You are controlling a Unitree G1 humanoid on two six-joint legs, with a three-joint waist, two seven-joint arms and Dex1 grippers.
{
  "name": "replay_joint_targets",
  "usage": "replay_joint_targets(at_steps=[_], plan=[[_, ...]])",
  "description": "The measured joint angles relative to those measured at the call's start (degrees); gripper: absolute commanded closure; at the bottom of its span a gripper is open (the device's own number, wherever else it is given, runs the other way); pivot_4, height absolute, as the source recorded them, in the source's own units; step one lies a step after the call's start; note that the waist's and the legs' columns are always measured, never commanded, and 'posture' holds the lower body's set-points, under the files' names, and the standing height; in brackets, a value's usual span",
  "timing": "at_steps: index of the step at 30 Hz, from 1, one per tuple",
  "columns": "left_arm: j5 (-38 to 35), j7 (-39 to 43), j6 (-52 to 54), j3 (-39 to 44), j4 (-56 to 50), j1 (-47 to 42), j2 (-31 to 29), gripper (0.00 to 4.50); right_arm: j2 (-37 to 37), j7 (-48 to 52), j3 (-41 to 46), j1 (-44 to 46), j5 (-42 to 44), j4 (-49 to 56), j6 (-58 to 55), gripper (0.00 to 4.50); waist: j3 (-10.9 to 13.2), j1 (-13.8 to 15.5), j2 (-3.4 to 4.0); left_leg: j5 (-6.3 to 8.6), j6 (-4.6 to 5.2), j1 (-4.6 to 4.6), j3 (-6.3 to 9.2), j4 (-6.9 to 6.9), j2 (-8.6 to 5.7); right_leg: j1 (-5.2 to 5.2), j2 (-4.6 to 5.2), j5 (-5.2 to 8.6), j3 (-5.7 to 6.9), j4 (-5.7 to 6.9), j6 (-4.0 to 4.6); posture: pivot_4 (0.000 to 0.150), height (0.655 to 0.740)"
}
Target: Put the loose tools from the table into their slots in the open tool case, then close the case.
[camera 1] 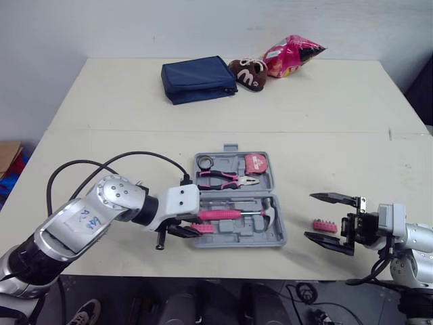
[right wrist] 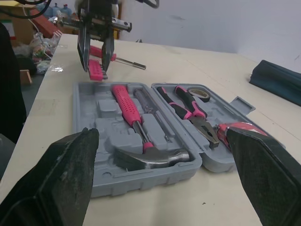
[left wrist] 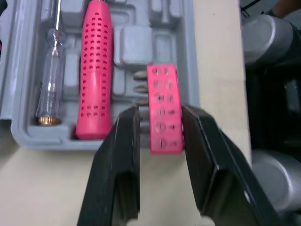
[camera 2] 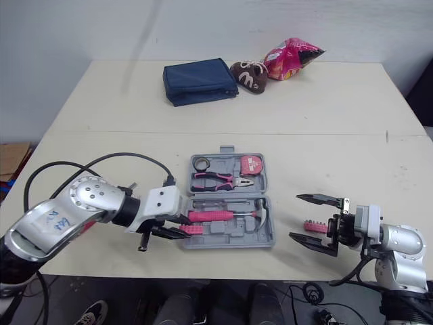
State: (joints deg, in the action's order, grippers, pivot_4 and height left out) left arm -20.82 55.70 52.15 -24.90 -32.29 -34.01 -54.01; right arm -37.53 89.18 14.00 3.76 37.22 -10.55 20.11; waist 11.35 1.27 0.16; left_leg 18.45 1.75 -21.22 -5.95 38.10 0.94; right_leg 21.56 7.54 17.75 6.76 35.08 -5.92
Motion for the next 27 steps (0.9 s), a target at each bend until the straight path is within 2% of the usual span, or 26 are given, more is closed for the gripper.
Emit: replay_joint_targets(at_steps=[11,27], plan=[[4.4,-0.5,6.7,-6.7,1.6,-5.3,2.9,3.82,0.1,-0.8,0.0,-2.0,0.0,3.5,-0.1,0.00,0.0,0.0,-0.04,-0.02,0.03,-0.01,0.02,0.07,0.00,-0.01,0.02,0.00,-0.03,0.03,0.00,0.150,0.7400],[8.0,-1.5,9.2,-11.1,3.7,-9.2,7.4,3.82,0.3,-2.4,0.0,-2.3,-0.1,4.5,-0.2,0.00,0.0,0.1,-0.05,-0.05,0.07,0.01,0.03,0.20,-0.02,-0.03,0.04,0.00,-0.04,0.15,0.00,0.150,0.7400]])
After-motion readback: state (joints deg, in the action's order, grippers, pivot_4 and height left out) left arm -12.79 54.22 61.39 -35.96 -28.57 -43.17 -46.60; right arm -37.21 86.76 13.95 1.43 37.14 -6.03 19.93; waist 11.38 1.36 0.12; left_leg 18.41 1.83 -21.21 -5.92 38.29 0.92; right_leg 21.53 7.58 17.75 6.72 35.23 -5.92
